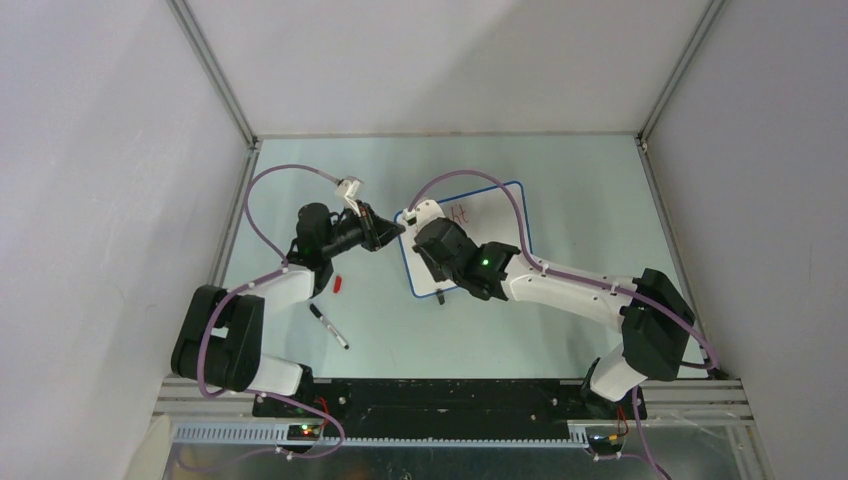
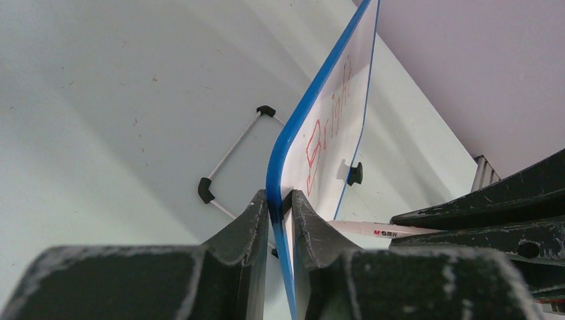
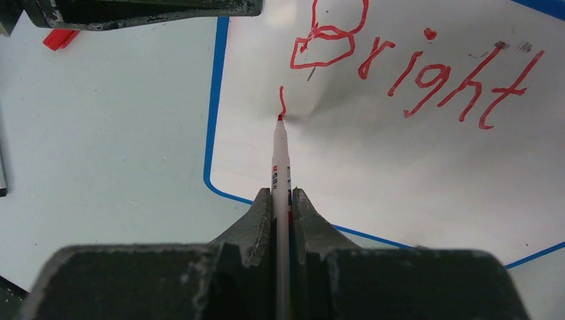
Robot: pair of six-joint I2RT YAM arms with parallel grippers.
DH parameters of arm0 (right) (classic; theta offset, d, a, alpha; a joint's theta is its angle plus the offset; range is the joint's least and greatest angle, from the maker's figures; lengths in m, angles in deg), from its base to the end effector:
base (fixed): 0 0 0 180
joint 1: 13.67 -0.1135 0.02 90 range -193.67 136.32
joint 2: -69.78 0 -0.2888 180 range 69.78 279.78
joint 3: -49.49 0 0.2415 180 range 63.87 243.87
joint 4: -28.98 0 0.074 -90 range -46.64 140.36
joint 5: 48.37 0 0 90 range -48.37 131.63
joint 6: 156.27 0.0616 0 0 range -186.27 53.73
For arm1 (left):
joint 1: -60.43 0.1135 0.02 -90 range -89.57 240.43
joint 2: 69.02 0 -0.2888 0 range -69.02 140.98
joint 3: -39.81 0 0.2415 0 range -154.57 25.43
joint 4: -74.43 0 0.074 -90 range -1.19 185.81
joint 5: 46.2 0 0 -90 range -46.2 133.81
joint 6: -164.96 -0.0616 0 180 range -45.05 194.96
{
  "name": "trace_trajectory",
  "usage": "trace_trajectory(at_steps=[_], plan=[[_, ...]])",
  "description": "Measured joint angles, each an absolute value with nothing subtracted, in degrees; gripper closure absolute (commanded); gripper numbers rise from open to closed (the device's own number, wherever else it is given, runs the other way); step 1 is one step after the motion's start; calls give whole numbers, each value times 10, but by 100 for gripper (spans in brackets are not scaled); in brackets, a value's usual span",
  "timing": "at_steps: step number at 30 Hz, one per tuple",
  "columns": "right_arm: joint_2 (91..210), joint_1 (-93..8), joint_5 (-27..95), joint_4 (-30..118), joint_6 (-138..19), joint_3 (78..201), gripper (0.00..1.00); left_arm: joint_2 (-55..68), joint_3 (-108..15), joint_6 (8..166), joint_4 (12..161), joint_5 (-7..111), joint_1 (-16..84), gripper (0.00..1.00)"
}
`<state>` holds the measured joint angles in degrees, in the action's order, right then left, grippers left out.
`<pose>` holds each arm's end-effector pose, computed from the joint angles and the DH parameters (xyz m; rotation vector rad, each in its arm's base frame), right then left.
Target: Write a sentence on the whiteboard
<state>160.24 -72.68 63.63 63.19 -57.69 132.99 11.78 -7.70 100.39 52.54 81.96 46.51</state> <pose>0.2055 0.2974 0.2867 -0.7707 2.0979 0.2025 0.2779 -0.1081 0.2418 0.3239 1.8271 -1.0735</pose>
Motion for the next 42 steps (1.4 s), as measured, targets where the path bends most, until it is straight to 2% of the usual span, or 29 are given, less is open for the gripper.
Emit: trace_trajectory(at_steps=[42], plan=[[1614, -717, 627, 632, -578, 1361, 100, 116, -77, 1004, 529, 819, 465, 80]])
